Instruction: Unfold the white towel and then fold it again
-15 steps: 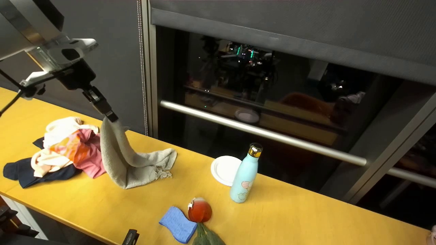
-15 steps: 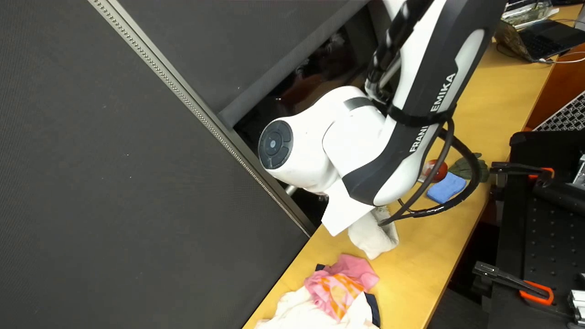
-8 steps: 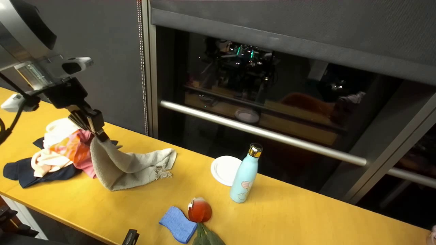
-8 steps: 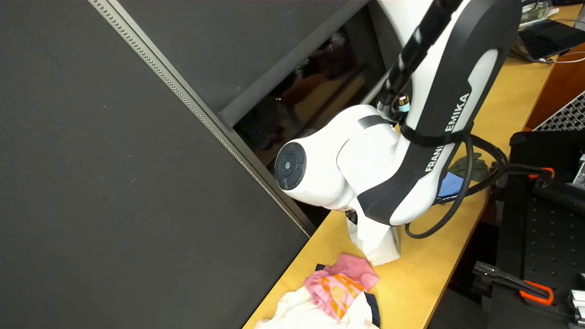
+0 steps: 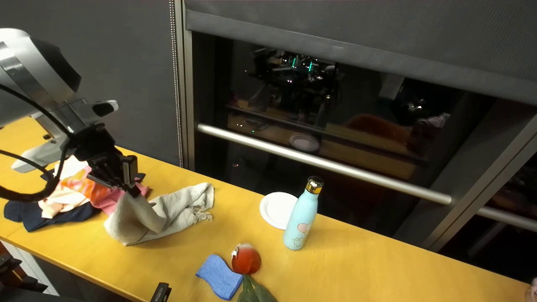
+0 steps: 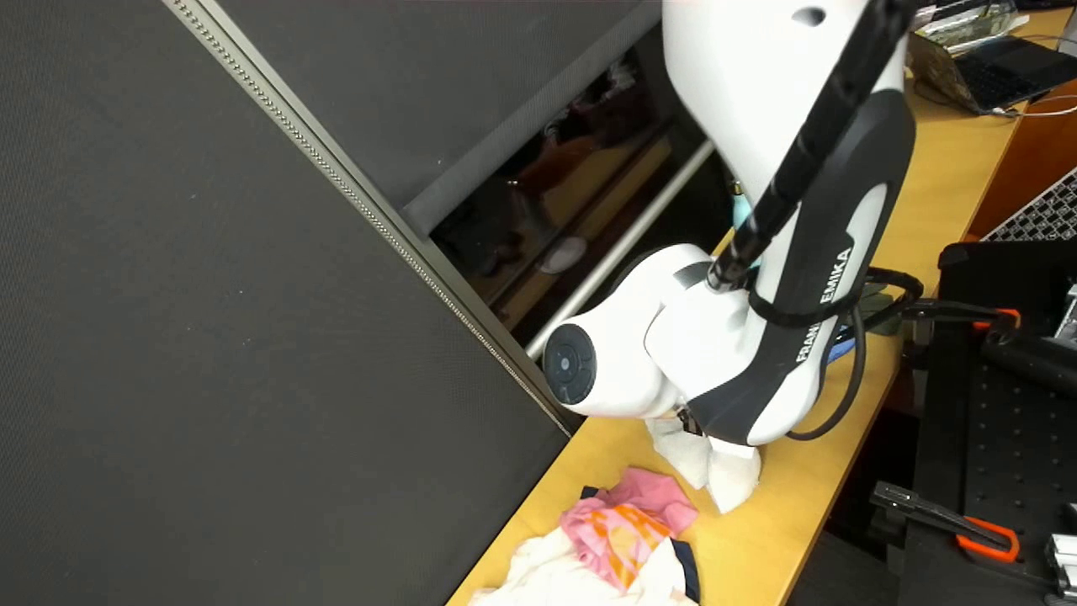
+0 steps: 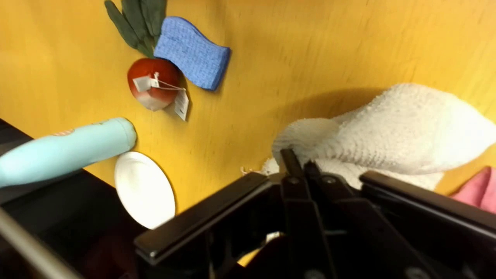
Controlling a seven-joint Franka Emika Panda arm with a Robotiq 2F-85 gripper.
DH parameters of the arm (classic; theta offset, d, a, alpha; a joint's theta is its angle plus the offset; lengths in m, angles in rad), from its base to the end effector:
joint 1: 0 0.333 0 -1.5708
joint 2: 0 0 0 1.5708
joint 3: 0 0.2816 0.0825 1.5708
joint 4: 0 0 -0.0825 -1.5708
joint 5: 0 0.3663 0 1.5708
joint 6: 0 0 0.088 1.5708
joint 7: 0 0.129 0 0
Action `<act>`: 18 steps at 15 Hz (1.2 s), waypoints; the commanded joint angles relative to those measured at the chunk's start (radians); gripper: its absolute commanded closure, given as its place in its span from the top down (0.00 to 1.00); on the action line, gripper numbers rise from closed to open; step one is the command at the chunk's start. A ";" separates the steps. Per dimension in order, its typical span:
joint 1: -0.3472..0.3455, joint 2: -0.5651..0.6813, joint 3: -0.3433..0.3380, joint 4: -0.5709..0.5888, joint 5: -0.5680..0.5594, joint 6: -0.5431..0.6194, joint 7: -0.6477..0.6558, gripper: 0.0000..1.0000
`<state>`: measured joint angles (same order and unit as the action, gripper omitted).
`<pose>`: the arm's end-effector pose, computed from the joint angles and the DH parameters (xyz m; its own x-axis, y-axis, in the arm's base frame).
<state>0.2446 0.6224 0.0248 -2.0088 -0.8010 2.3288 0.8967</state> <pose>0.5232 0.1208 0.0897 0.9994 0.0265 0.0212 0.0116 -0.8544 0.5194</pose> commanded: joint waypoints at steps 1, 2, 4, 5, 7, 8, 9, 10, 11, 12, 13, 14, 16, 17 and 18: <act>0.024 0.080 -0.041 0.037 -0.079 0.141 0.001 0.01; 0.023 0.087 -0.046 0.036 -0.084 0.173 -0.002 0.01; 0.025 0.106 -0.057 0.042 -0.086 0.227 -0.005 0.01; 0.029 0.111 -0.064 0.043 -0.082 0.245 -0.002 0.01; 0.036 0.104 -0.069 0.037 -0.059 0.244 -0.004 0.29; 0.037 0.093 -0.072 0.032 -0.051 0.241 0.004 0.35; 0.036 0.086 -0.072 0.031 -0.041 0.240 0.011 0.42; 0.034 0.077 -0.073 0.033 -0.028 0.236 0.019 0.50; 0.033 0.070 -0.075 0.035 -0.016 0.229 0.033 0.56; 0.034 0.063 -0.080 0.040 0.004 0.209 0.053 0.63; 0.040 0.060 -0.095 0.045 0.015 0.200 0.082 0.72; 0.050 0.062 -0.118 0.052 0.016 0.195 0.122 0.78; 0.063 0.087 -0.167 0.073 -0.001 0.216 0.221 0.93; 0.065 0.127 -0.191 0.102 -0.008 0.228 0.279 0.98; 0.063 0.168 -0.206 0.129 -0.007 0.245 0.334 1.00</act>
<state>0.2830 0.7077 -0.1191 -1.9433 -0.8023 2.5472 1.0920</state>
